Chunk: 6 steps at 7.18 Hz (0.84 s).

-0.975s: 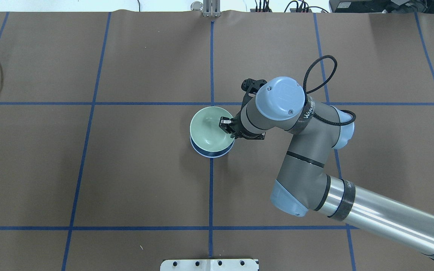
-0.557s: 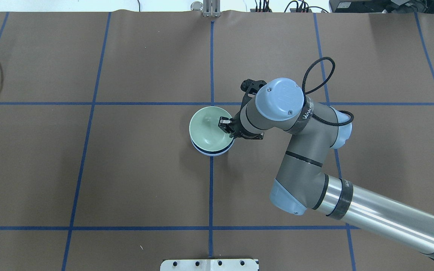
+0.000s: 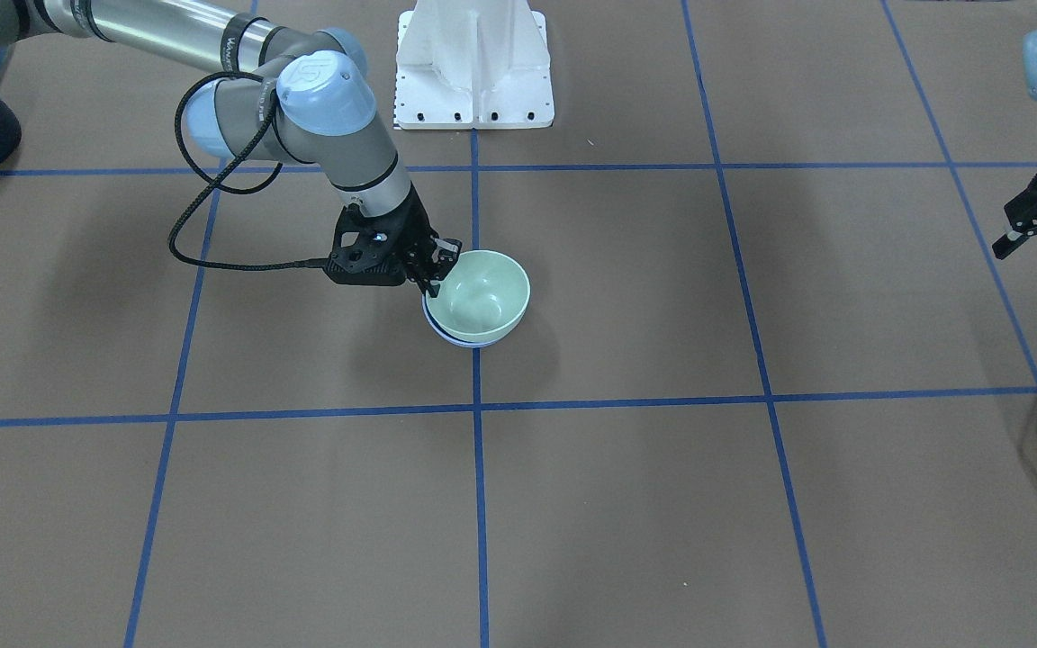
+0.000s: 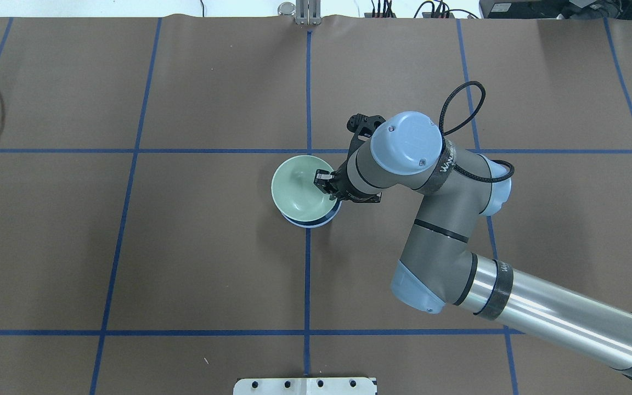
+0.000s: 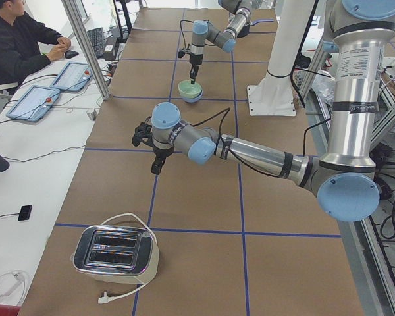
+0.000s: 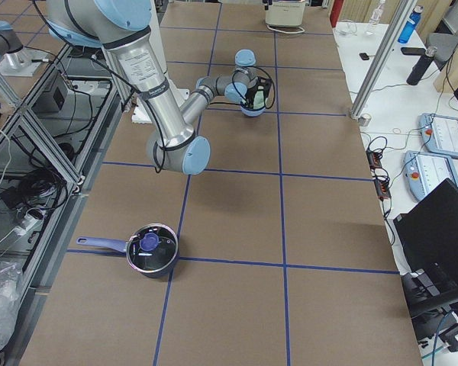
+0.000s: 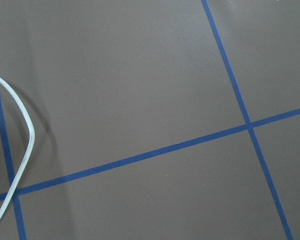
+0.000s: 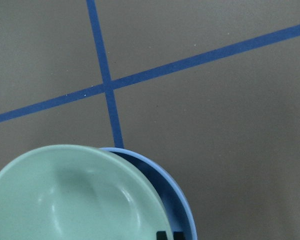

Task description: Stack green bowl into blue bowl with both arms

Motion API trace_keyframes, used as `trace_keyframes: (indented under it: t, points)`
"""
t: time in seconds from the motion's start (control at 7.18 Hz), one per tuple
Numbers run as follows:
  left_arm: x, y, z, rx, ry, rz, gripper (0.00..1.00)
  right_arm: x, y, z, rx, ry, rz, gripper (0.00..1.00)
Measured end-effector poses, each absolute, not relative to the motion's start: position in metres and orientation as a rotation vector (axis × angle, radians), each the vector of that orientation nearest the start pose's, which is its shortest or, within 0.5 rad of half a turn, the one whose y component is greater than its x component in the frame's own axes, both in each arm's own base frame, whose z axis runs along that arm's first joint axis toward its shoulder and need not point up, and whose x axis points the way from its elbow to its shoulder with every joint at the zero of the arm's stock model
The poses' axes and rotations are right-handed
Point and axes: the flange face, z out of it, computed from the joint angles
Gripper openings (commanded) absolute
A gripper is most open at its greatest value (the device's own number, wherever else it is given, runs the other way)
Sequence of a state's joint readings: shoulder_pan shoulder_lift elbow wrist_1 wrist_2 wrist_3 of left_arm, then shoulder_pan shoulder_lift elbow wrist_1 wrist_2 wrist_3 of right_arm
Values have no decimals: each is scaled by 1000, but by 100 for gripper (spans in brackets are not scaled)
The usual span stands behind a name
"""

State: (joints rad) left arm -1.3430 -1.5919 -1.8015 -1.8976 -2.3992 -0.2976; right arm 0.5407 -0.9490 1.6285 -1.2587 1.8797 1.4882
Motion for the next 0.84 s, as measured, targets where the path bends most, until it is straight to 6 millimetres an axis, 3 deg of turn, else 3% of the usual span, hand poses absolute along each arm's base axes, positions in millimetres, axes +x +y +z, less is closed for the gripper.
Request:
trace_keyframes:
  t: [0.42,0.56,0.7,0.84]
  points:
    - [57,-509,492,316,918,176,97,-527,-449,235,37,-1020,267,100]
    - [53,-509,491,319,921,170,97,-513,-462,238,35,-1021,263,100]
    - [41,-510,492,327,928,165,97,-478,-489,245,24,-1027,255,100]
    - [26,-509,498,337,930,167,97,-428,-524,261,21,-1029,237,100]
